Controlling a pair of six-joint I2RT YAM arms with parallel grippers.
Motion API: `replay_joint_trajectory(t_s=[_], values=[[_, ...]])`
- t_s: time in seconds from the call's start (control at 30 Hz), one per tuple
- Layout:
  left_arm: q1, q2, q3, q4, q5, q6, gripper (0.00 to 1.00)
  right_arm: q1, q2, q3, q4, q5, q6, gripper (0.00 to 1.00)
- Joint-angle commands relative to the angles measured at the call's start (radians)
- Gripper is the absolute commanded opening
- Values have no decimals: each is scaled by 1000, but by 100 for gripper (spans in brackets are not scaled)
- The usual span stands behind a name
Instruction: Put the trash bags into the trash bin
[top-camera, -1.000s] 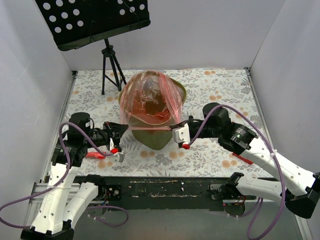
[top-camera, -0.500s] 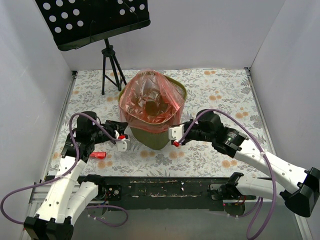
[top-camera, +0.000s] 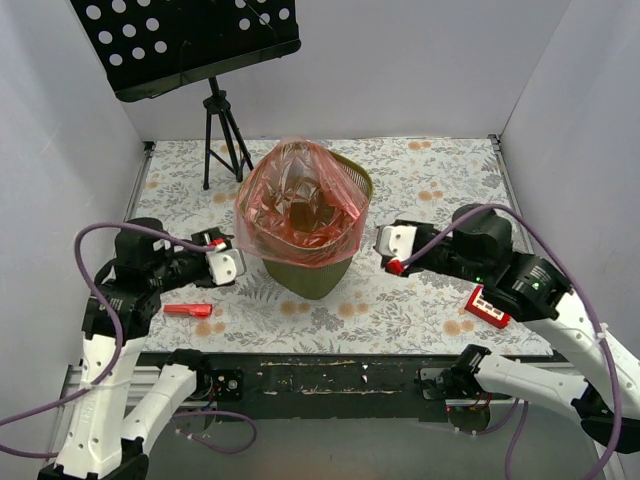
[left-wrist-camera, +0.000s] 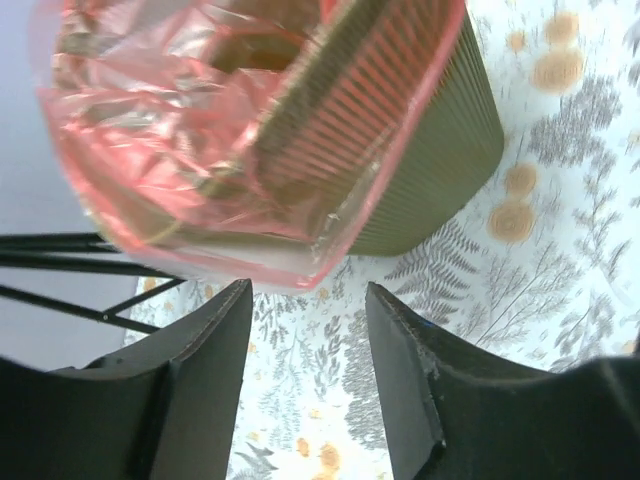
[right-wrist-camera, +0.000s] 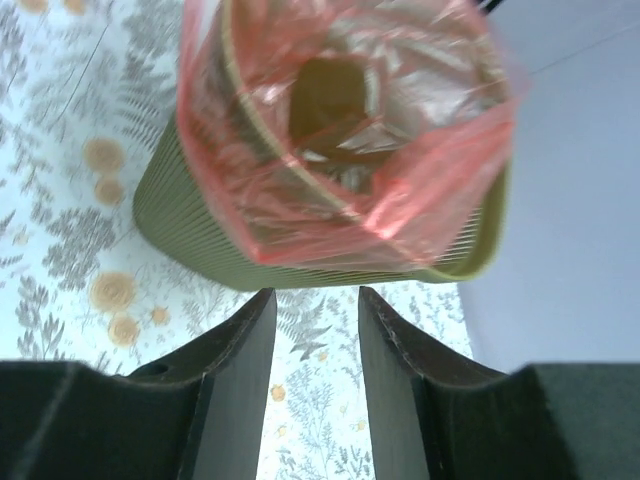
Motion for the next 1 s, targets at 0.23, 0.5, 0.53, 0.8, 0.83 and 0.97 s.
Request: replay_joint_trajectory(t_s=[0.23, 0.5, 0.53, 0.8, 0.83, 0.97], values=[[7, 313, 241, 322, -169, -960, 52, -3, 365, 343, 139, 162, 280, 54], [7, 347, 237, 350, -186, -1003, 44, -3, 533, 437, 131, 322, 314, 52], [6, 346, 235, 347, -186, -1003, 39, 0, 541, 435, 134, 364, 312, 50], [7, 317, 209, 354, -218, -982, 7, -5, 538, 415, 177, 492, 271, 29], [4, 317, 204, 354, -224, -977, 3, -6, 538, 409, 180, 498, 263, 25], [6, 317, 190, 383, -273, -973, 0, -48, 550, 423, 183, 477, 271, 2]])
